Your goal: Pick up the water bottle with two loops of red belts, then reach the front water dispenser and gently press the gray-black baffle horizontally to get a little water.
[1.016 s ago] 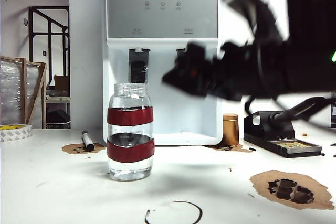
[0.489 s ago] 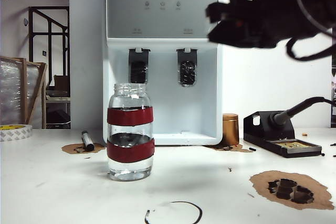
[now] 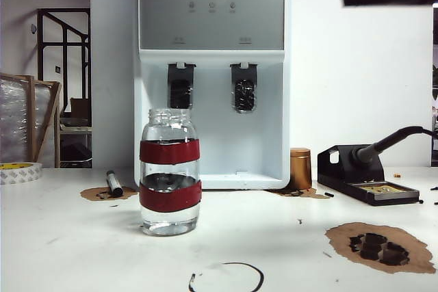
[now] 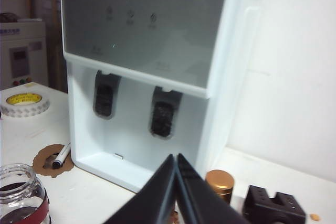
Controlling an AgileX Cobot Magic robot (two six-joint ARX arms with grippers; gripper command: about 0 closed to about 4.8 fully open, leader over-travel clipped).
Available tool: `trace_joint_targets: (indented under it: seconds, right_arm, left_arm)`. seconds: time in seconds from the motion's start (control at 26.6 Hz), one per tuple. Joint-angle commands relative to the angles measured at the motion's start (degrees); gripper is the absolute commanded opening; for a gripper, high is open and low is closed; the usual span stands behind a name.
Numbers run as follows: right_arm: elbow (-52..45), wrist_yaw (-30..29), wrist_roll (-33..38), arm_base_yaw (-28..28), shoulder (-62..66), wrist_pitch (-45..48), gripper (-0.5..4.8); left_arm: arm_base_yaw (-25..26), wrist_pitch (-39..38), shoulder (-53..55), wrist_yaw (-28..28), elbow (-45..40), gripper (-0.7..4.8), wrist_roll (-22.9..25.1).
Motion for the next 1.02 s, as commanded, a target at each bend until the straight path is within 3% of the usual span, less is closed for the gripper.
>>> trace_joint_targets:
  seconds: [0.04, 0.38, 0.49, 0.6, 1.02]
  right_arm:
    - [0.15, 0.72, -0.04, -0.02, -6.29, -7.89, -0.01]
    - [0.17, 0.61, 0.48, -0.02, -21.49, -20.46, -0.01]
    - [0.17, 0.7, 0.61, -0.02, -22.64, -22.47, -0.02]
    - [0.15, 1.2, 0.63, -0.02, -22.64, -25.92, -0.02]
    - [0.11, 3.56, 0.42, -0.02, -22.67, -33.0, -0.02]
  left_arm:
    - [0.13, 2.05, -0.33, -0.44, -0.48, 0.06, 1.64]
    - [2.38, 4.9, -6.34, -1.53, -6.21, -0.05, 1.73]
    - [3.96, 5.22, -9.38, -1.64, -6.64, -0.05, 1.77]
    - [4.42, 6.99, -10.38, -6.64, -7.08, -0.05, 1.77]
    - [4.42, 12.07, -10.36, -7.82, -11.32, -0.05, 2.14]
